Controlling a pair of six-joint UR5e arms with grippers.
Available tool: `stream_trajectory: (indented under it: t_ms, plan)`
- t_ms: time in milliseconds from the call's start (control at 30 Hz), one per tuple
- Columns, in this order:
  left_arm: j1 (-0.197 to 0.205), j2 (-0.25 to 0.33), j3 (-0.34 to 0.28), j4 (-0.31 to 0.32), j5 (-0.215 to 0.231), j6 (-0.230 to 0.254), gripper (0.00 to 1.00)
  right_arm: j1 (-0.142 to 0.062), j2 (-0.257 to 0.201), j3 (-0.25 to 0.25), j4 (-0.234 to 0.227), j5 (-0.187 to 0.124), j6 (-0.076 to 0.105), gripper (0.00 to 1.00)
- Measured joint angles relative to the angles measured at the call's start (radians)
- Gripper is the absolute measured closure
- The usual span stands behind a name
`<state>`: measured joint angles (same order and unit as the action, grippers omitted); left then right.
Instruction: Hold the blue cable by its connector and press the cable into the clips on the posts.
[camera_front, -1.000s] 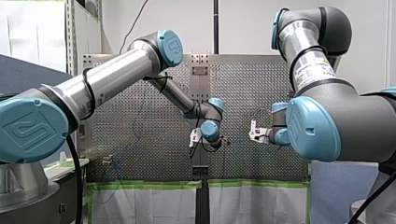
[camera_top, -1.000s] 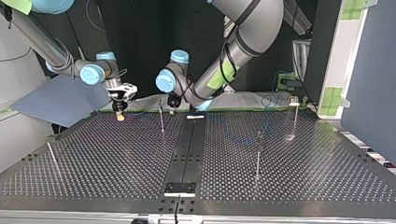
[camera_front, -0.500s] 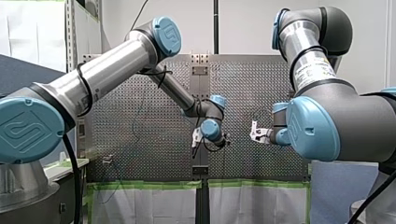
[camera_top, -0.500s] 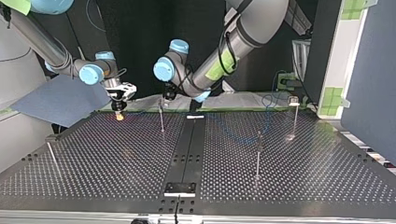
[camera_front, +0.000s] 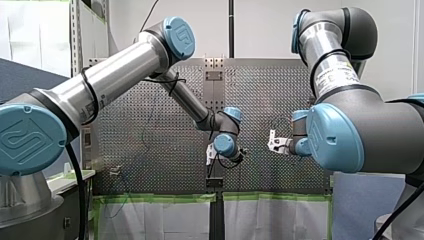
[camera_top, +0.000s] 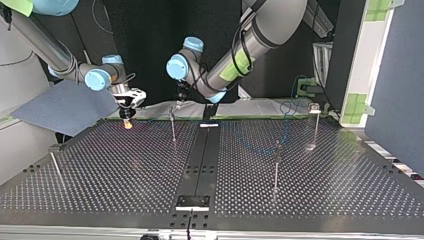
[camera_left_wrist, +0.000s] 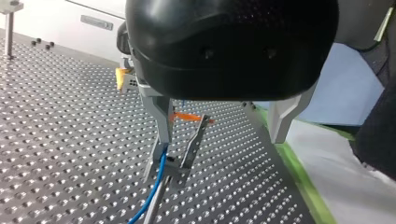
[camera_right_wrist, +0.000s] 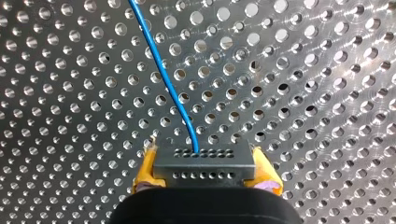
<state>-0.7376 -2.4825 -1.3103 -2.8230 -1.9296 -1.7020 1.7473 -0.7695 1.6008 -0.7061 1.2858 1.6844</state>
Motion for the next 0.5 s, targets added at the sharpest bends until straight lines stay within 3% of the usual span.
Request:
stream_trajectory:
  t_ms: [500]
  plan:
    - [-0.003,0.000,0.000,0.035,-0.027,-0.001,0.02,0.000,0.000,0.000,-0.002,0.001,0.001,1.00]
